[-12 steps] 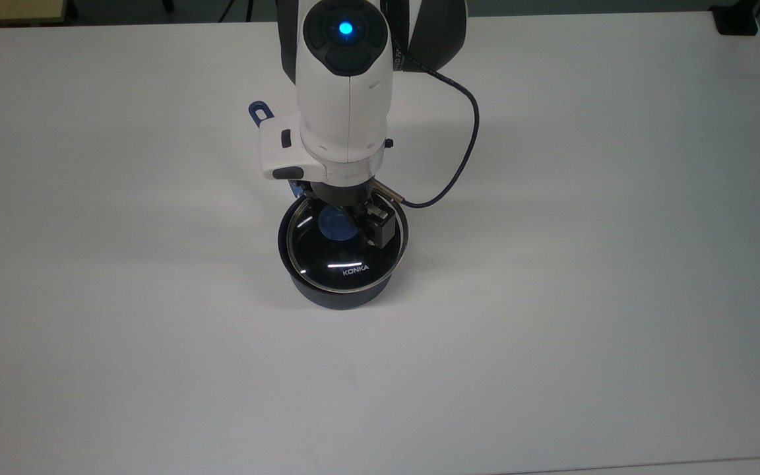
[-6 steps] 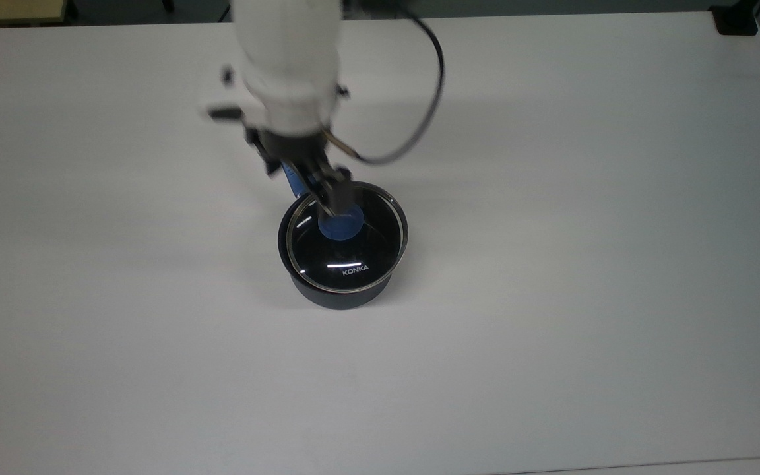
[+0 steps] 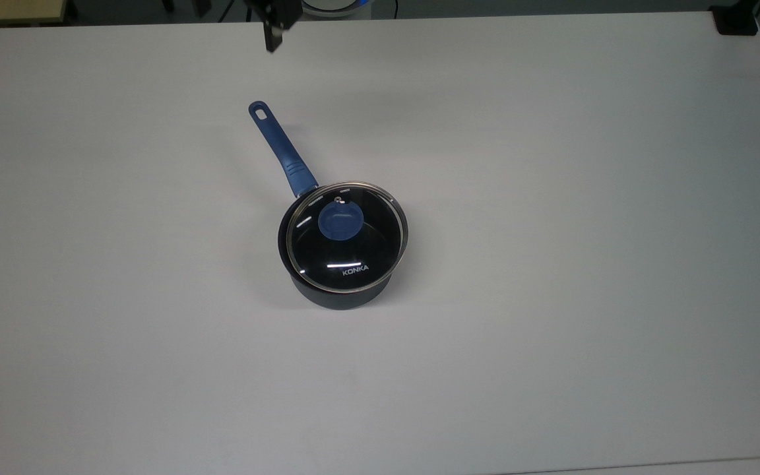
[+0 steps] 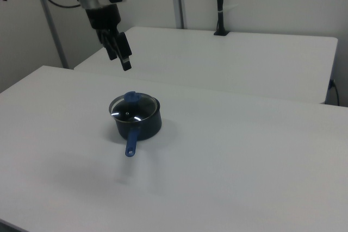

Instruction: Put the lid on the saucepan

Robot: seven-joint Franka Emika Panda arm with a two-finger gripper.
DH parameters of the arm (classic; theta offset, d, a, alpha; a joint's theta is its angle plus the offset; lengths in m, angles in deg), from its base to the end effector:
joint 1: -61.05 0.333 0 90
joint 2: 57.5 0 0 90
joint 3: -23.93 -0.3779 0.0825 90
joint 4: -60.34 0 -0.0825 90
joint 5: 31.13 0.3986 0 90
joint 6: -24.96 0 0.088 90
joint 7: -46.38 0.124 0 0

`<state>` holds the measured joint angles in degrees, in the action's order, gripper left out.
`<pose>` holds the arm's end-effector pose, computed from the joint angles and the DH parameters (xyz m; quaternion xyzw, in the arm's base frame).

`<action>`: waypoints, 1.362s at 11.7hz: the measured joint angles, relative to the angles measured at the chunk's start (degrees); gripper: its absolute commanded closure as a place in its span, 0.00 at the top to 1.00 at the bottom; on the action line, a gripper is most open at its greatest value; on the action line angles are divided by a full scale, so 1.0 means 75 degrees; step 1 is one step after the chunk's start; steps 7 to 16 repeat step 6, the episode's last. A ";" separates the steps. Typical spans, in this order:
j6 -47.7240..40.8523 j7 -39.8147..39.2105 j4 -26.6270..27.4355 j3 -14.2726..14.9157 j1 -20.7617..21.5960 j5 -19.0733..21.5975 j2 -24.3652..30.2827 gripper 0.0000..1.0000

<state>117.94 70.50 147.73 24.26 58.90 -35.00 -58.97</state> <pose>0.5848 -0.0333 0.6820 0.9721 -0.2292 0.0416 0.0265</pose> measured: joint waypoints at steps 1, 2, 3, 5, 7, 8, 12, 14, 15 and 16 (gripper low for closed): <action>0.0000 -0.0676 0.0260 0.0004 -0.0033 0.0000 0.0235 1.00; 0.0000 -0.1437 0.0458 0.0005 -0.0065 0.0000 0.0400 1.00; 0.0000 -0.2022 0.0553 0.0009 -0.0087 -0.0001 0.0449 1.00; 0.0001 -0.2527 0.0618 0.0012 -0.0092 -0.0002 0.0430 1.00; 0.0002 -0.2614 0.0617 0.0012 -0.0093 -0.0002 0.0431 1.00; 0.0002 -0.2614 0.0617 0.0012 -0.0093 -0.0002 0.0431 1.00; 0.0002 -0.2614 0.0617 0.0012 -0.0093 -0.0002 0.0431 1.00; 0.0002 -0.2614 0.0617 0.0012 -0.0093 -0.0002 0.0431 1.00; 0.0002 -0.2614 0.0617 0.0012 -0.0093 -0.0002 0.0431 1.00; 0.0002 -0.2614 0.0617 0.0012 -0.0093 -0.0002 0.0431 1.00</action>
